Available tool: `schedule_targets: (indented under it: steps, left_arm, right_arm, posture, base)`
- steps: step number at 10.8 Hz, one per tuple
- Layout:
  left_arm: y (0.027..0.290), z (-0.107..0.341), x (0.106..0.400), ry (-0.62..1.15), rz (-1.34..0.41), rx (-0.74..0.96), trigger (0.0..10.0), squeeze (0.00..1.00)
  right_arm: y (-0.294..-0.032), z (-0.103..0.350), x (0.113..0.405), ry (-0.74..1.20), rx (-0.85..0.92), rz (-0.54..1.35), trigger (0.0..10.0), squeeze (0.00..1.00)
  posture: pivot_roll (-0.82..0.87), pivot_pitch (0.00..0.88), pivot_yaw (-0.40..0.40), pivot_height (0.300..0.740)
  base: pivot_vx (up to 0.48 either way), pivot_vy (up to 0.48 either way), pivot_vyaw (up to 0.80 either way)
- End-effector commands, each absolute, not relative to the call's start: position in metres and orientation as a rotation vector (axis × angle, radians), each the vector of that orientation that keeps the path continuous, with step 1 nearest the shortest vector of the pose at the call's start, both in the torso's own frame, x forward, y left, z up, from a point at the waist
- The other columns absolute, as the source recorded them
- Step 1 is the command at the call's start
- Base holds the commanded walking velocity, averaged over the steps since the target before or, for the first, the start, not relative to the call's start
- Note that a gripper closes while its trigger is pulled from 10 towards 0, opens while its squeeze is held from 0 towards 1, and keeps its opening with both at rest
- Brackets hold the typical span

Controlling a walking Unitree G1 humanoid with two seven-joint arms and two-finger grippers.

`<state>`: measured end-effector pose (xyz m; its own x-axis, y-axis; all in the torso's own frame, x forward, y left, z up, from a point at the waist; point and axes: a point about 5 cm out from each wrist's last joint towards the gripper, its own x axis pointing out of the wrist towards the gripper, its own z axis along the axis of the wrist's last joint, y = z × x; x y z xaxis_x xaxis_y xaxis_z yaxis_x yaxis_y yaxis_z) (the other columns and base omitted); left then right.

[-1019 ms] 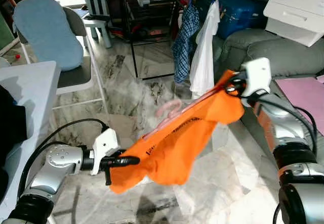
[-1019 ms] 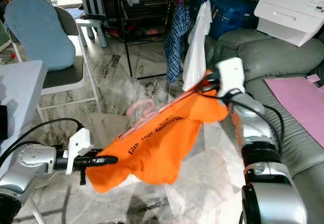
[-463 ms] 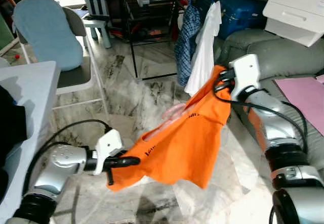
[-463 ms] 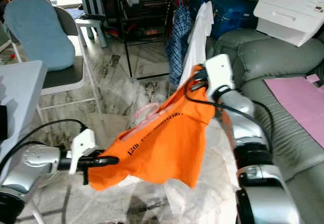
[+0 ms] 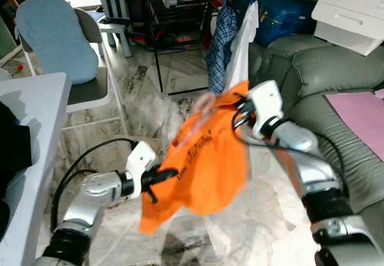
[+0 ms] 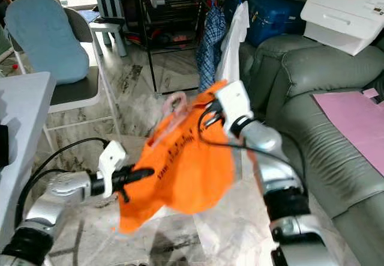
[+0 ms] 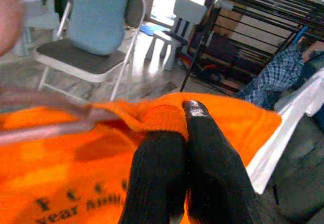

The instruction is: Hang hanger

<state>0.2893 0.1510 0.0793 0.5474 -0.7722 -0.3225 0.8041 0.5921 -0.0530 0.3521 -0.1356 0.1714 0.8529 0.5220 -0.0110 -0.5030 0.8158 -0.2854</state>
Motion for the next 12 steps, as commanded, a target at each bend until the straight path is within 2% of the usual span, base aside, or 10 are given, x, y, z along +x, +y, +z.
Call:
schedule_targets:
  steps: [1, 4, 8, 9, 10, 12]
  left_arm:
    - [0.155, 0.091, 0.297, 0.293, -0.881, 0.099, 0.0, 0.0]
    - [0.146, 0.1, 0.303, 0.257, -0.841, 0.1, 0.0, 0.0]
    - [0.133, 0.107, 0.306, 0.227, -0.835, 0.084, 0.0, 0.0]
    - [0.133, 0.106, 0.306, 0.227, -0.829, 0.08, 0.0, 0.0]
    - [0.132, 0.107, 0.306, 0.226, -0.829, 0.083, 0.0, 0.0]
    - [0.138, 0.107, 0.306, 0.222, -0.831, 0.105, 0.0, 0.0]
  right_arm:
    - [-0.133, 0.174, 0.349, -0.07, -0.302, 0.567, 0.0, 0.0]
    - [-0.119, 0.165, 0.34, -0.028, -0.289, 0.624, 0.0, 0.0]
    - [-0.092, 0.135, 0.308, 0.108, -0.284, 0.851, 0.0, 0.0]
    - [-0.092, 0.125, 0.301, 0.148, -0.304, 0.865, 3.5, 0.0]
    - [-0.095, 0.118, 0.298, 0.178, -0.33, 0.867, 10.0, 0.0]
    - [-0.115, 0.116, 0.304, 0.183, -0.414, 0.779, 10.0, 0.0]
  posture:
    - [-0.13, 0.052, -0.005, 0.74]
    - [-0.13, 0.044, -0.007, 0.74]
    - [-0.13, 0.045, -0.008, 0.74]
    - [-0.13, 0.046, -0.008, 0.74]
    - [-0.13, 0.046, -0.008, 0.74]
    - [-0.13, 0.046, -0.011, 0.74]
  base:
    - [0.0, 0.0, 0.0]
    - [0.0, 0.0, 0.0]
    - [0.0, 0.0, 0.0]
    - [0.0, 0.0, 0.0]
    - [0.0, 0.0, 0.0]
    - [0.0, 0.0, 0.0]
